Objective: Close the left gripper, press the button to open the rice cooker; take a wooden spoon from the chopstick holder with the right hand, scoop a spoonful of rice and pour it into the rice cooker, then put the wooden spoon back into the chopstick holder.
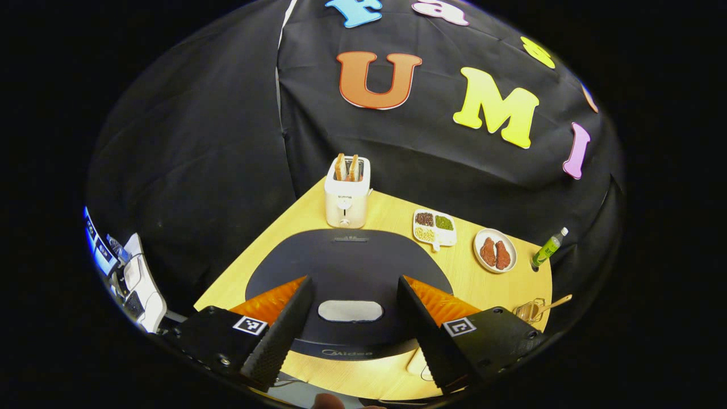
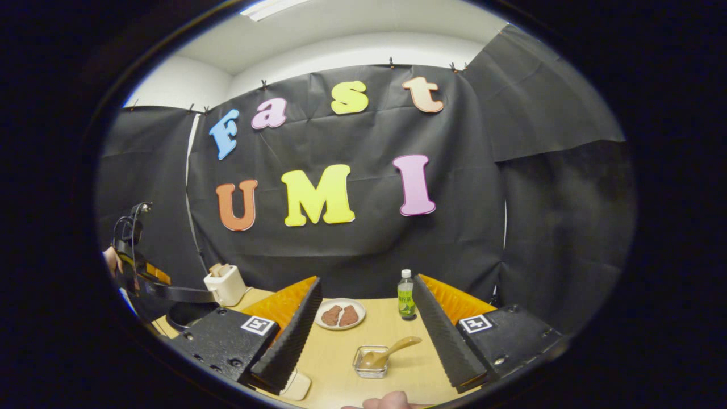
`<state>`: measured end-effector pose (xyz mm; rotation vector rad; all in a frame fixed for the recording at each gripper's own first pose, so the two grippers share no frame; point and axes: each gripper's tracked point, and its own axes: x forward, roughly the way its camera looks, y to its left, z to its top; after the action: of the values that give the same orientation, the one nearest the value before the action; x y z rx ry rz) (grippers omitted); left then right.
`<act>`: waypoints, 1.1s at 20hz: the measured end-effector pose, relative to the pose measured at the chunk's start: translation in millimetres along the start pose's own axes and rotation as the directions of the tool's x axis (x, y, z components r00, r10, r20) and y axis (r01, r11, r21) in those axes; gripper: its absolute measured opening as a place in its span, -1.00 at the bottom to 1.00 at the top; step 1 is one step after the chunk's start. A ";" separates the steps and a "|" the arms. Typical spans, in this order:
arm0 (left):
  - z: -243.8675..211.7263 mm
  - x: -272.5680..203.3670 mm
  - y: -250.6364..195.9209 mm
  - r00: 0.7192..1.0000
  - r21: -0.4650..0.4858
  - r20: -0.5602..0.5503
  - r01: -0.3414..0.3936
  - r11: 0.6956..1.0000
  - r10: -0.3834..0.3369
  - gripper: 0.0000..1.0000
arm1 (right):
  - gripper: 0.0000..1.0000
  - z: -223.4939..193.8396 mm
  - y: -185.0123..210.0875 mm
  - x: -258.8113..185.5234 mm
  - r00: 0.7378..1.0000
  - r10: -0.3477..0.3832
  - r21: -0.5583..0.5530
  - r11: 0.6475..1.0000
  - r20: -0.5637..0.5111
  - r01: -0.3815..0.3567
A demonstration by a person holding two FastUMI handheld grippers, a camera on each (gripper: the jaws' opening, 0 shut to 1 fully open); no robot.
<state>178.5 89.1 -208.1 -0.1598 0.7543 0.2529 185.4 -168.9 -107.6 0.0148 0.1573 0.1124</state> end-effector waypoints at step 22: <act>-83.5 35.3 7.8 0.997 0.015 -0.077 -0.029 0.999 0.030 0.88 | 0.97 12.0 18.2 -34.4 0.999 -0.042 -0.079 0.996 0.029 0.044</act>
<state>146.3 83.1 -293.0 -0.1463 0.8358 0.2711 151.4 -154.7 -90.0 -0.0662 0.1262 0.0751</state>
